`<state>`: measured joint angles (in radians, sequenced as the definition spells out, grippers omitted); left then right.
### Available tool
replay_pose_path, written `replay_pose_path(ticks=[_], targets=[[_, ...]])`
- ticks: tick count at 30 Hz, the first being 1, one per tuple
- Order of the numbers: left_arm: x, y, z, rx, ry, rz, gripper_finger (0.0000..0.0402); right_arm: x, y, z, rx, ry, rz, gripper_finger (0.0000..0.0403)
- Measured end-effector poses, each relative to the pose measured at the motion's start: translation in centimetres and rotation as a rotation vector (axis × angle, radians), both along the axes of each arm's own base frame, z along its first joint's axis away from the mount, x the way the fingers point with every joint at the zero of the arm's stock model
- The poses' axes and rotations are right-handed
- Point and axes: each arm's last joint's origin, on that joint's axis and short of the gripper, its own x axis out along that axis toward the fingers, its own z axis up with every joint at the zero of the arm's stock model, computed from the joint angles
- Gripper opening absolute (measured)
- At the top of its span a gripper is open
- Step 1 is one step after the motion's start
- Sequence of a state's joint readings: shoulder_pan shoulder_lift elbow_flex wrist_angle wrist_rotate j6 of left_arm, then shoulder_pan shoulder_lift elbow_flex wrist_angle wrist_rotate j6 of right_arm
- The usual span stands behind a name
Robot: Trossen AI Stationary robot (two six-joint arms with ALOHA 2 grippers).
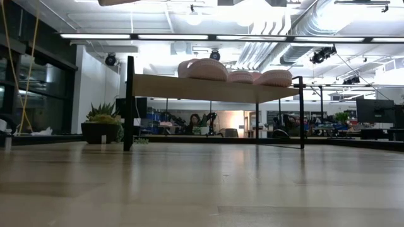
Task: Pick and place slides into the shelf
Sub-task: Put the pink slide on the shelf
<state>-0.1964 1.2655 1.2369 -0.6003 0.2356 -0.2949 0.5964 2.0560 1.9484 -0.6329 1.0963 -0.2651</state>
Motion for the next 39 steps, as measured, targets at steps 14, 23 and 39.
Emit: replay_pose_path(ticks=[14, 23, 39], targets=[[-0.01, 0.0, 0.02, 0.001, -0.002, 0.0, 0.0012, 0.02, -0.02, 0.0, 0.039, -0.027, -0.015, 0.0007], [-0.06, 0.24, -0.2, 0.087, -0.002, 0.043, 0.0012, -0.01, -0.08, -0.05, 0.061, -0.039, -0.028, 0.0004], [-0.55, 0.79, -0.63, 0.233, 0.058, 0.13, 0.0133, -0.08, -0.12, -0.15, 0.056, -0.033, -0.033, 0.0001]])
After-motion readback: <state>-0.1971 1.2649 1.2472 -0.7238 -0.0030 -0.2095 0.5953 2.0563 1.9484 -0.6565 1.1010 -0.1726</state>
